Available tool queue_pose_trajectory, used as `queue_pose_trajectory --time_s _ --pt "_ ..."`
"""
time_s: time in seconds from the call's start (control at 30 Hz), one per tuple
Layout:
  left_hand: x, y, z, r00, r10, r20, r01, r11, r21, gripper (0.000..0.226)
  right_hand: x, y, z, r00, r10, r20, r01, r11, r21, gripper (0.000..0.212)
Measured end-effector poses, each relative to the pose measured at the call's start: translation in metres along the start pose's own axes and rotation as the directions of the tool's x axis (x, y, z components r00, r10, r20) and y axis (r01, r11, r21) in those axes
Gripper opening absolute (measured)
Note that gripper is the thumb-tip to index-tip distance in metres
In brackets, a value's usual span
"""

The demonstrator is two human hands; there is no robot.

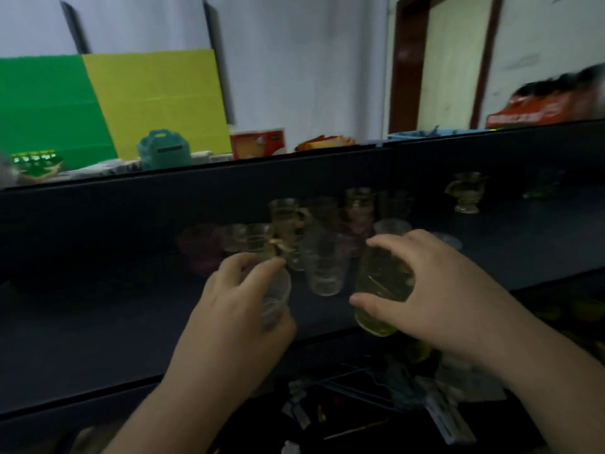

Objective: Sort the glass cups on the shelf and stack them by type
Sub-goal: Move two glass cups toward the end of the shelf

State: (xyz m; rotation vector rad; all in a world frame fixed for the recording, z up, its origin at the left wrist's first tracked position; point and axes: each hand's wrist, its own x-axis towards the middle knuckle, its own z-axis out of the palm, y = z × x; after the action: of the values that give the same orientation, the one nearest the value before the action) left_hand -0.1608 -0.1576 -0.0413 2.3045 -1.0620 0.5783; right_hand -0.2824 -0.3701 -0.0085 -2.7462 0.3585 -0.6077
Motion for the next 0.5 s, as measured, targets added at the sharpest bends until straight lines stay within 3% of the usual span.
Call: queue_pose_trajectory --time_s 0.13,0.5 --pt "0.018 0.064 0.039 0.989 0.138 0.051 -0.135 0.989 -0.062 0.060 -0.029 0.070 -0.028 0.989 0.137 -0.055 -0.139 0.990 -0.032 0.080" --pt "0.088 0.203 0.160 0.917 0.383 0.110 -0.338 0.895 -0.292 0.062 -0.073 0.204 -0.079 0.895 0.389 -0.218 -0.415 0.906 -0.088 0.080"
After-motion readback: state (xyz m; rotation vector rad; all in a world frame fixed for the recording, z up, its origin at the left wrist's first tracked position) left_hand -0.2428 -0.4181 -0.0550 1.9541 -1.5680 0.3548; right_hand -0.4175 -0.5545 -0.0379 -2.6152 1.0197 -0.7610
